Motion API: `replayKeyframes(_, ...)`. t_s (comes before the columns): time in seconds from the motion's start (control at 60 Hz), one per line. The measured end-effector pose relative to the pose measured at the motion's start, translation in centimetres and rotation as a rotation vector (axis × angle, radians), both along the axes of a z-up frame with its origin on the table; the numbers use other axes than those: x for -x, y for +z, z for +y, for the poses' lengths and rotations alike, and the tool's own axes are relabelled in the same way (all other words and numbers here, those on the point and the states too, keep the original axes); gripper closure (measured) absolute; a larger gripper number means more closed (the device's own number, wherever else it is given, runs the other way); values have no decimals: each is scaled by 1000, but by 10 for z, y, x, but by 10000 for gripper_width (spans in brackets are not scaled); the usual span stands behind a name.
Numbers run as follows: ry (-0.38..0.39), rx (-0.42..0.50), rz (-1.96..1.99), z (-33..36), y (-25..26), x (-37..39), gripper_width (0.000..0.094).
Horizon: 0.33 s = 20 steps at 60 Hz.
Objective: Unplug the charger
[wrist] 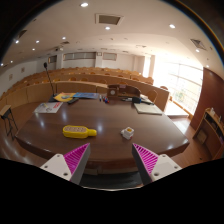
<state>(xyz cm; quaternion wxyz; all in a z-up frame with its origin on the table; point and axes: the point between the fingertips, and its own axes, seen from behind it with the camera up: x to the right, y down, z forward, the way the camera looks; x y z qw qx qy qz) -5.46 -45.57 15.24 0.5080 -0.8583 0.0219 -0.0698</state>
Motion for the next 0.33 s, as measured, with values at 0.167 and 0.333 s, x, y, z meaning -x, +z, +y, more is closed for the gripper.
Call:
replayKeyframes(0.167, 19, -8, -5, -32, 9, 14, 88)
replayKeyframes(0.333, 32, -23, -9, -42, 17, 22, 89)
